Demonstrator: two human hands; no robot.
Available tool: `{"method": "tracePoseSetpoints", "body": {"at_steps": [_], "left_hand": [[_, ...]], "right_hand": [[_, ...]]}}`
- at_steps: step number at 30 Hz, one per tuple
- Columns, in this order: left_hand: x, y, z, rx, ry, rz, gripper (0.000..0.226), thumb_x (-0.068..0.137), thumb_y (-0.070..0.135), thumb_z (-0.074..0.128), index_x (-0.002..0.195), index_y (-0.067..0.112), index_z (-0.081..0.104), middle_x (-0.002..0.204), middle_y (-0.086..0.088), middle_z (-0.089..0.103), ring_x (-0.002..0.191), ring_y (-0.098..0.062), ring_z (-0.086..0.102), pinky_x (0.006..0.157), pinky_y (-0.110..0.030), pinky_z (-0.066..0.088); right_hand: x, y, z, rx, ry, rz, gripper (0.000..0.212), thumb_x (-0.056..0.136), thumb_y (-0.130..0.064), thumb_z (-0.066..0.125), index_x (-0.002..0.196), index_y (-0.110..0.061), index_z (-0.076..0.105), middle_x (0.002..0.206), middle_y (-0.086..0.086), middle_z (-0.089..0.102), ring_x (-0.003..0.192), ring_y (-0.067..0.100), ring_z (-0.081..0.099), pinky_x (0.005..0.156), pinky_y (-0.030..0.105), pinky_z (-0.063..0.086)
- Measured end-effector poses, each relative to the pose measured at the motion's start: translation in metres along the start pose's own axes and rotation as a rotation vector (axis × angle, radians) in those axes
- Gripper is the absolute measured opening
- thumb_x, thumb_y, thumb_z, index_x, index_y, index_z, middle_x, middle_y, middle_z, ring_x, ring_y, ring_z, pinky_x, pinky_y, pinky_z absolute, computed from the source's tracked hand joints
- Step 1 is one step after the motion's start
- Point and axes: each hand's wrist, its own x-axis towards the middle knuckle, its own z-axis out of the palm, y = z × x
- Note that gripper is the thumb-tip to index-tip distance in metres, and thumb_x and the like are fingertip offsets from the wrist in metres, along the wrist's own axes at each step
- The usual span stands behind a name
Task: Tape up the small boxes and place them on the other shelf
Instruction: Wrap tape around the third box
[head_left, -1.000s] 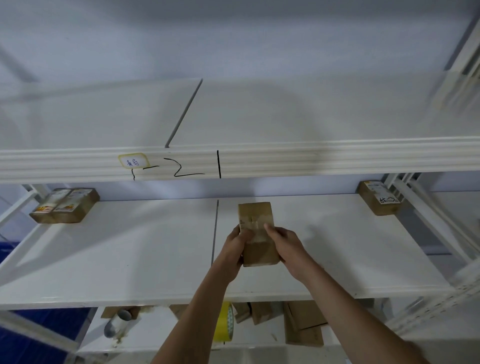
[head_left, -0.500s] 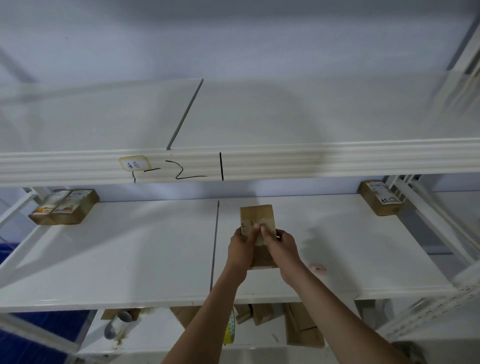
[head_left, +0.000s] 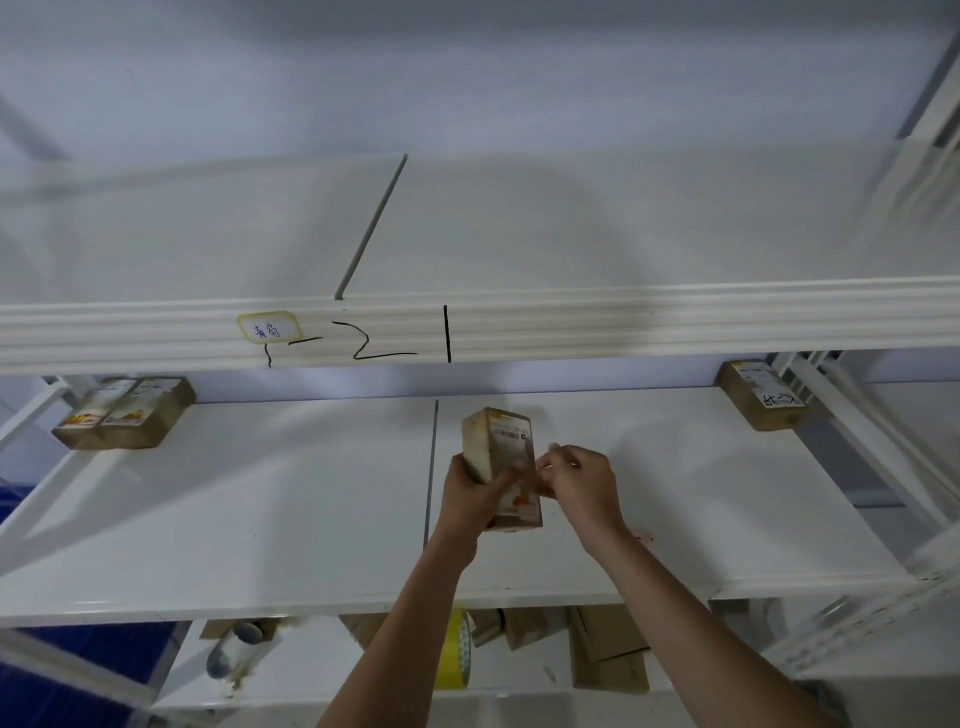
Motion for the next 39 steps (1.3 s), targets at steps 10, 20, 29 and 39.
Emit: {"method": "tracePoseSetpoints", "body": {"at_steps": [10, 20, 29, 39], "left_hand": [[-0.006, -0.002, 0.005, -0.065, -0.169, -0.007, 0.046, 0.094, 0.050, 0.062, 0.130, 0.022, 0.060, 0.107, -0.006, 0.075, 0.095, -0.023, 0.074, 0.088, -0.047, 0.060], [-0.010, -0.009, 0.018, -0.006, 0.031, 0.031, 0.050, 0.095, 0.055, 0.056, 0.118, 0.011, 0.060, 0.102, -0.006, 0.073, 0.087, -0.020, 0.074, 0.073, -0.038, 0.063], [-0.012, -0.009, 0.009, 0.033, -0.016, -0.049, 0.056, 0.097, 0.063, 0.043, 0.117, 0.016, 0.064, 0.098, -0.004, 0.076, 0.083, -0.017, 0.075, 0.065, -0.027, 0.058], [-0.009, 0.002, 0.008, -0.067, 0.034, -0.022, 0.053, 0.091, 0.062, 0.057, 0.120, 0.017, 0.055, 0.105, -0.004, 0.072, 0.083, -0.018, 0.074, 0.064, -0.029, 0.060]], "right_hand": [[-0.003, 0.007, 0.008, 0.101, -0.267, 0.145, 0.042, 0.089, -0.059, 0.062, 0.115, -0.026, 0.065, 0.102, -0.002, 0.076, 0.090, 0.016, 0.074, 0.078, 0.037, 0.063], [-0.019, 0.008, 0.019, 0.099, -0.179, 0.040, 0.036, 0.101, -0.050, 0.047, 0.124, -0.025, 0.059, 0.107, -0.005, 0.071, 0.089, 0.008, 0.069, 0.064, 0.020, 0.055], [-0.021, 0.013, 0.017, 0.102, -0.191, 0.115, 0.029, 0.101, -0.052, 0.047, 0.114, -0.030, 0.061, 0.102, -0.004, 0.072, 0.086, 0.011, 0.070, 0.064, 0.023, 0.055], [-0.015, 0.000, 0.020, 0.157, -0.191, 0.188, 0.038, 0.098, -0.053, 0.050, 0.114, -0.020, 0.059, 0.103, 0.002, 0.072, 0.086, 0.020, 0.072, 0.065, 0.030, 0.055]]}}
